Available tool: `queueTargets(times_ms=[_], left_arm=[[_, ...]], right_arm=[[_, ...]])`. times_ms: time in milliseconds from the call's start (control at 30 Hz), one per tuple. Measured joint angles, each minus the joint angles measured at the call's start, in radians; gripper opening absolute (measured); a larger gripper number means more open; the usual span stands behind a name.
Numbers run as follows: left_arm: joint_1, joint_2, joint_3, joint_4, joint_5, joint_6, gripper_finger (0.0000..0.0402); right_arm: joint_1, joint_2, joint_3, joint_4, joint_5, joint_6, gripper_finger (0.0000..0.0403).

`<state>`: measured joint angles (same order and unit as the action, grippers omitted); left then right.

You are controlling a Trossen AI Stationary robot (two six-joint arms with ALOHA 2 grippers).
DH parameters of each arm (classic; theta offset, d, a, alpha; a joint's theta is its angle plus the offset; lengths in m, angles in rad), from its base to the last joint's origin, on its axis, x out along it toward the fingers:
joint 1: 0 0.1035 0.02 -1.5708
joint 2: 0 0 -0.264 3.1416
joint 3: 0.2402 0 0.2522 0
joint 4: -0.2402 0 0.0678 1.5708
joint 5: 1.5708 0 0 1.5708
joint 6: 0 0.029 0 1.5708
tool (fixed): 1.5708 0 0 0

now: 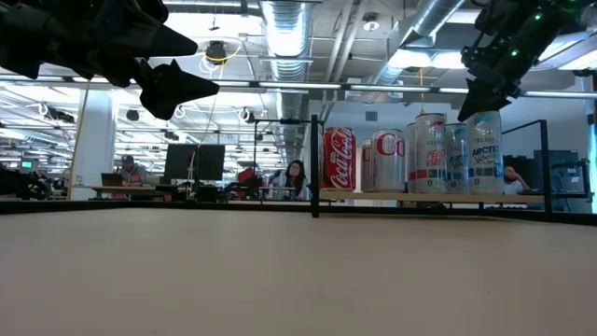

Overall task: Place canned beverage on shelf
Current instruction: Put the blue white soda can on the shelf aligned with the other blue white soda can

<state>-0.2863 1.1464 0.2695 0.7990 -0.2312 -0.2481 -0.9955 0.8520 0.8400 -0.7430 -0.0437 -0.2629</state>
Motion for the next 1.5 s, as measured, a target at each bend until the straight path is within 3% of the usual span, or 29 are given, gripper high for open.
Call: queueTargets(times_ms=[233, 433, 767, 1033, 1333, 1500], left_arm=[[0.000, 0.000, 0.000, 0.000, 0.000, -0.001, 0.0304], [0.000, 0.000, 0.000, 0.001, 0.001, 0.000, 0.0304], [0.000, 0.000, 0.000, 0.007, 0.000, 0.008, 0.0304], [0.000, 0.000, 0.000, 0.005, 0.016, 0.020, 0.0304], [0.000, 0.000, 0.000, 0.008, 0.013, 0.044, 0.0304], [0.000, 0.000, 0.000, 0.008, 0.011, 0.046, 0.0304]], right_arm=[[0.000, -0.010, 0.008, 0.019, 0.000, 0.011, 0.0379], [0.021, -0.038, 0.100, -0.044, 0.000, 0.050, 0.0379], [0.220, -0.096, 0.233, -0.300, -0.006, 0.194, 0.0361], [0.384, -0.139, 0.233, -0.486, 0.017, 0.338, 0.0238], [0.493, -0.138, 0.200, -0.532, 0.018, 0.413, 0.0023], [0.511, -0.097, 0.122, -0.527, 0.105, 0.423, 0.0024]])
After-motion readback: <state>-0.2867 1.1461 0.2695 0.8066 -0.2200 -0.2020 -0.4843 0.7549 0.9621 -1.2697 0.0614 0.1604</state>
